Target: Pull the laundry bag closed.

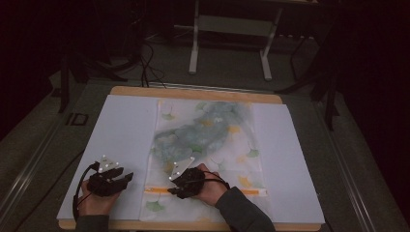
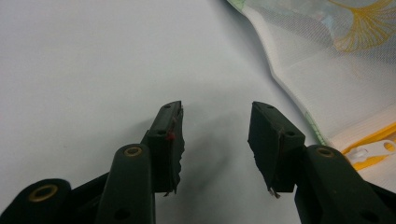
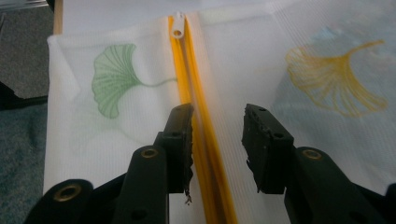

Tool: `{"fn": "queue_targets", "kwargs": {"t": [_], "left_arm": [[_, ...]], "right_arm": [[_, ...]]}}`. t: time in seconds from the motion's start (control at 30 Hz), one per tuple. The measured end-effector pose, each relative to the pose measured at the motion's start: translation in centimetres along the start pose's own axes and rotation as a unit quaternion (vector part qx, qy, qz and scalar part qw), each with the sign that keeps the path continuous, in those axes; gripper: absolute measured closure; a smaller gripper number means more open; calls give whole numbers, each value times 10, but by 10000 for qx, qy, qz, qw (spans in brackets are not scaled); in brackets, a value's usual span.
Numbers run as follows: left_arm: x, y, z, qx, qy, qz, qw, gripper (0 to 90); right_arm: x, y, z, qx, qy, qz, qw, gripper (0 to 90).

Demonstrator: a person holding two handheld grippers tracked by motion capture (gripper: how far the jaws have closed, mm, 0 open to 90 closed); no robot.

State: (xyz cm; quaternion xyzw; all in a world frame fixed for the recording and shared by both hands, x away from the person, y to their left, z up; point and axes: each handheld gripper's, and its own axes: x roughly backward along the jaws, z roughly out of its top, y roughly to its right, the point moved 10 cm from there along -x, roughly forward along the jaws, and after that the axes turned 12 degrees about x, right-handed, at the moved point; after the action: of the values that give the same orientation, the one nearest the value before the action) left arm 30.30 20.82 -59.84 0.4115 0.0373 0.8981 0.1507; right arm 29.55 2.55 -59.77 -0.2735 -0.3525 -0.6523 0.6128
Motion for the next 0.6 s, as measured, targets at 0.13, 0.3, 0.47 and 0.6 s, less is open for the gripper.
{"fn": "queue_targets", "kwargs": {"t": [0.13,0.3,0.47,0.6], "left_arm": [[0,0,0,0,-9,3,10000,546],[0,0,0,-12,-18,4,10000,546],[0,0,-1,-27,-29,15,10000,546],[-1,0,-1,-24,-25,22,10000,542]], "right_arm": [[-5,-2,5,0,13,56,10000,636],[-8,-3,13,79,39,64,9999,677],[-14,-4,18,162,43,83,9998,720],[-19,-6,22,161,59,124,9998,728]]}}
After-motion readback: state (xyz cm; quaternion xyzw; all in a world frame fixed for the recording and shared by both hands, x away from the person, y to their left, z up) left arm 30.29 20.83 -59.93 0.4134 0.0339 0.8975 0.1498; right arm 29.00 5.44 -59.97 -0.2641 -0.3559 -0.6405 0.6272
